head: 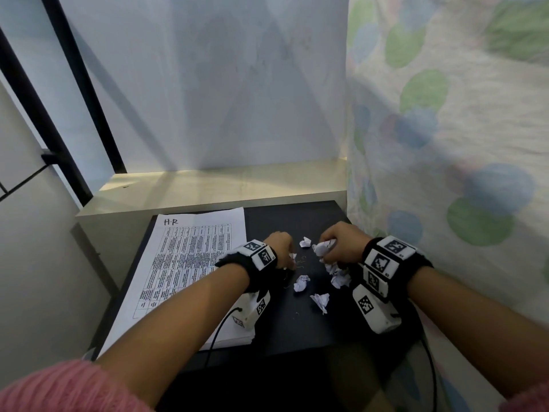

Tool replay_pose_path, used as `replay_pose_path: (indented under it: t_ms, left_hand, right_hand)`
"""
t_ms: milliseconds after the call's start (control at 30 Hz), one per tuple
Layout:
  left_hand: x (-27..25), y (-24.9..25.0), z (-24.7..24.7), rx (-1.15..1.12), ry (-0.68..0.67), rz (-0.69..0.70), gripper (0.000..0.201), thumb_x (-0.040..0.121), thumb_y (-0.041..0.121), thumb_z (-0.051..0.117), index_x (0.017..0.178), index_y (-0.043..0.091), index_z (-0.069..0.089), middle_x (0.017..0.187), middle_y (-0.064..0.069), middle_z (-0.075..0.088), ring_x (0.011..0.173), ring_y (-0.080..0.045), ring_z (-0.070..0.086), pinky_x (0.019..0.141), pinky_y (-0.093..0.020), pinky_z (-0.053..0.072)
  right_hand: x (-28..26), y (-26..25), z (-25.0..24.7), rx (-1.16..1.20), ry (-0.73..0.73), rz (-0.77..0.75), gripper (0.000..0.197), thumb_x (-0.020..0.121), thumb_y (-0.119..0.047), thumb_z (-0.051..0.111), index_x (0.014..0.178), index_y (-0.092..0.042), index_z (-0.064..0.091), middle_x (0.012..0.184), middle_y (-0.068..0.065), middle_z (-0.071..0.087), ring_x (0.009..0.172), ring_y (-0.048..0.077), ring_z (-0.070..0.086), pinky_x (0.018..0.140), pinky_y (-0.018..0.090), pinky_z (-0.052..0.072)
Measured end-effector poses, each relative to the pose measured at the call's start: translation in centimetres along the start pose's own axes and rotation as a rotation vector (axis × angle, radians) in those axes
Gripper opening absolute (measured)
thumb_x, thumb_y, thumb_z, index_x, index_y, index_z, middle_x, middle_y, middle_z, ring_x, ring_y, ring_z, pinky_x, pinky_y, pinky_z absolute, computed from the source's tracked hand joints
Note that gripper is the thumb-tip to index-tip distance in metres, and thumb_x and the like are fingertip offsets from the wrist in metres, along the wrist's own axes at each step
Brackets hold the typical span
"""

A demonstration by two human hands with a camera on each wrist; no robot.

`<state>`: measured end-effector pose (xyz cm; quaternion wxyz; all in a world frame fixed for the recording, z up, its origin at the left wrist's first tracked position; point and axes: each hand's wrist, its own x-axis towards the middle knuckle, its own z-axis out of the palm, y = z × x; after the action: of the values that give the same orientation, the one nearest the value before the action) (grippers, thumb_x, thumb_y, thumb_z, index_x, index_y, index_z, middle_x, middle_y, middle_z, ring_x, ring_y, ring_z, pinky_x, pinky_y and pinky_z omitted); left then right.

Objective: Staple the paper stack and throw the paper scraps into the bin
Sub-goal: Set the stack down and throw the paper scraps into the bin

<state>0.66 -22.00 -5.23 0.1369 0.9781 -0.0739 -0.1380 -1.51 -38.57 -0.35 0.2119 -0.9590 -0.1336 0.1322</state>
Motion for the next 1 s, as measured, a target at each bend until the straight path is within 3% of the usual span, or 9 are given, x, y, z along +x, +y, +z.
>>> replay_pose_path:
  t_ms: [133,300,467,567,667,733,800,900,1000]
  left_hand:
    - [-1.1,-0.3,-1.7,-0.101,0.069,-0.002,0.026,0.086,0.017,0.064,0.105,0.002,0.068,0.114,-0.014,0.069,0.102,-0.026,0.065,0.087,-0.031,0.05]
    - [-5.4,-2.8,-6.1,-0.286,0.149,0.033,0.018,0.088,0.01,0.059,0.097,-0.003,0.069,0.102,-0.018,0.072,0.06,-0.013,0.06,0.075,-0.029,0.055]
    - [-12.6,-8.0,-9.1,-0.369,0.157,0.009,0.011,0.087,0.014,0.064,0.091,0.004,0.065,0.089,-0.007,0.061,0.064,-0.012,0.061,0.078,-0.034,0.057]
    - [-17.3,-12.6,-9.3,-0.331,0.165,-0.07,0.017,0.085,0.013,0.066,0.095,-0.002,0.067,0.079,0.0,0.059,0.06,-0.01,0.059,0.067,-0.023,0.055]
    - [-22.1,-17.9,-8.7,-0.259,0.182,-0.178,0.005,0.084,0.012,0.068,0.082,0.008,0.066,0.08,-0.005,0.065,0.058,-0.008,0.057,0.058,-0.013,0.049]
    - [-24.8,-21.7,-7.7,-0.279,0.188,-0.274,0.007,0.082,0.01,0.068,0.076,0.009,0.065,0.087,-0.016,0.069,0.06,-0.014,0.058,0.065,-0.022,0.055]
    - [-27.2,-25.1,-6.2,-0.314,0.191,-0.375,0.013,0.082,0.008,0.069,0.07,0.008,0.062,0.084,-0.017,0.066,0.058,-0.015,0.059,0.069,-0.031,0.056]
    - [-29.7,-29.0,-3.1,-0.365,0.179,-0.492,0.019,0.082,0.007,0.068,0.066,0.01,0.059,0.078,-0.013,0.062,0.051,-0.01,0.057,0.06,-0.026,0.054]
    - [-30.3,-31.4,0.4,-0.377,0.12,-0.592,0.02,0.081,0.011,0.069,0.064,0.012,0.058,0.067,-0.007,0.062,0.046,-0.008,0.059,0.057,-0.023,0.054]
  right_hand:
    - [-0.2,-0.6,-1.0,0.083,0.068,-0.002,0.011,0.072,-0.007,0.074,0.078,-0.015,0.069,0.078,0.007,0.065,0.064,0.015,0.06,0.051,0.018,0.05]
    - [-1.0,-3.6,-1.2,0.163,0.085,-0.051,0.013,0.073,-0.002,0.072,0.072,-0.014,0.066,0.068,0.006,0.063,0.054,0.013,0.059,0.044,0.018,0.05]
    - [-1.8,-10.3,0.2,0.148,0.041,-0.142,0.021,0.077,-0.007,0.071,0.097,-0.01,0.067,0.084,0.009,0.063,0.057,0.015,0.057,0.058,0.028,0.053]
    - [-1.7,-15.4,2.2,0.152,0.0,-0.21,0.036,0.078,-0.009,0.072,0.112,-0.003,0.064,0.08,0.003,0.062,0.053,0.013,0.06,0.058,0.026,0.053]
    - [-1.9,-21.0,4.8,0.198,-0.067,-0.284,0.039,0.079,-0.008,0.071,0.116,-0.002,0.061,0.084,0.001,0.06,0.052,0.011,0.06,0.064,0.029,0.058]
    - [-2.3,-24.9,6.9,0.192,-0.101,-0.359,0.038,0.079,-0.007,0.071,0.115,-0.002,0.062,0.091,0.001,0.059,0.049,0.007,0.059,0.055,0.021,0.056]
    - [-2.5,-28.4,9.3,0.207,-0.143,-0.414,0.034,0.077,-0.007,0.072,0.109,0.0,0.064,0.08,0.001,0.061,0.048,0.008,0.06,0.049,0.018,0.055]
    - [-3.0,-33.0,13.0,0.191,-0.182,-0.462,0.03,0.076,-0.014,0.073,0.104,-0.002,0.067,0.084,0.011,0.068,0.065,0.023,0.066,0.068,0.034,0.06]
    - [-3.5,-36.2,16.5,0.165,-0.19,-0.53,0.025,0.079,-0.016,0.068,0.1,-0.003,0.069,0.091,0.014,0.069,0.084,0.028,0.066,0.073,0.035,0.056]
